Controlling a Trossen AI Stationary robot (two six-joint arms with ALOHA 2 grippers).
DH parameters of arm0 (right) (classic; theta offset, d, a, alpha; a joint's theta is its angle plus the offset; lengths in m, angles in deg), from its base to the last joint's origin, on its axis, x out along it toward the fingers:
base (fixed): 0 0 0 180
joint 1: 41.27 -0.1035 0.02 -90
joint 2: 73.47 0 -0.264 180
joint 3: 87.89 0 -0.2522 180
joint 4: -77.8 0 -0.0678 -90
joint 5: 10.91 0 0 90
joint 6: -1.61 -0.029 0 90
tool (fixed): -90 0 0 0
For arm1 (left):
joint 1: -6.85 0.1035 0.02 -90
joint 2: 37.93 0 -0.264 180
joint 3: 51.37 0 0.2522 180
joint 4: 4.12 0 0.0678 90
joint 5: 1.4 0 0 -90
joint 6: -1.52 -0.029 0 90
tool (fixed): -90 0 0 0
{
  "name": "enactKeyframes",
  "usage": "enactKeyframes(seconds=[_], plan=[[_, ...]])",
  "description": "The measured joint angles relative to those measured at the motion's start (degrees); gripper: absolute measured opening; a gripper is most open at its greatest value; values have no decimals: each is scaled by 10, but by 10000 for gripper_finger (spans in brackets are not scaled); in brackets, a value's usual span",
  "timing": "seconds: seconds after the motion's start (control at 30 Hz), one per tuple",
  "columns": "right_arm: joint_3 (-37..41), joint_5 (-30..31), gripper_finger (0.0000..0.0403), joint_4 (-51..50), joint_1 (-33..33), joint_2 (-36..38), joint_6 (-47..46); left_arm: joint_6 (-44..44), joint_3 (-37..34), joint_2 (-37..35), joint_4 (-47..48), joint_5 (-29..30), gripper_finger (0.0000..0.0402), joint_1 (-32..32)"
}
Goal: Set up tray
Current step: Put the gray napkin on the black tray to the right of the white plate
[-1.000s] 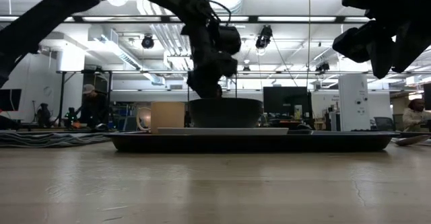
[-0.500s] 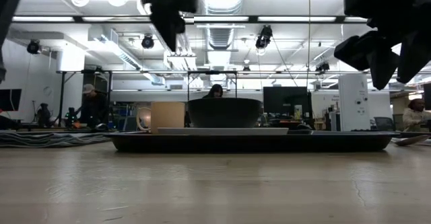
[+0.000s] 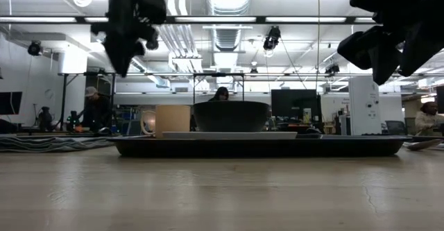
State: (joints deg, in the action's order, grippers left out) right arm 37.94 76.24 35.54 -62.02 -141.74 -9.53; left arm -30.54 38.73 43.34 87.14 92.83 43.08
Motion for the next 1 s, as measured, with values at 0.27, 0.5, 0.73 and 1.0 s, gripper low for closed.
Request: enactKeyframes(seconds=[0.27, 0.5, 0.73, 1.0], plan=[[0, 0, 140, 8, 0, 0, -6, -103, -83, 0, -5, 11, 170, 68], [0, 0, 132, 10, 0, 0, -7, -146, -126, 0, -58, 53, 194, 83], [0, 0, 135, 27, 0, 0, -9, -195, -157, 0, -138, 53, 194, 89], [1, -1, 128, 38, 0, 0, -5, -212, -217, -1, -197, 47, 194, 111]])
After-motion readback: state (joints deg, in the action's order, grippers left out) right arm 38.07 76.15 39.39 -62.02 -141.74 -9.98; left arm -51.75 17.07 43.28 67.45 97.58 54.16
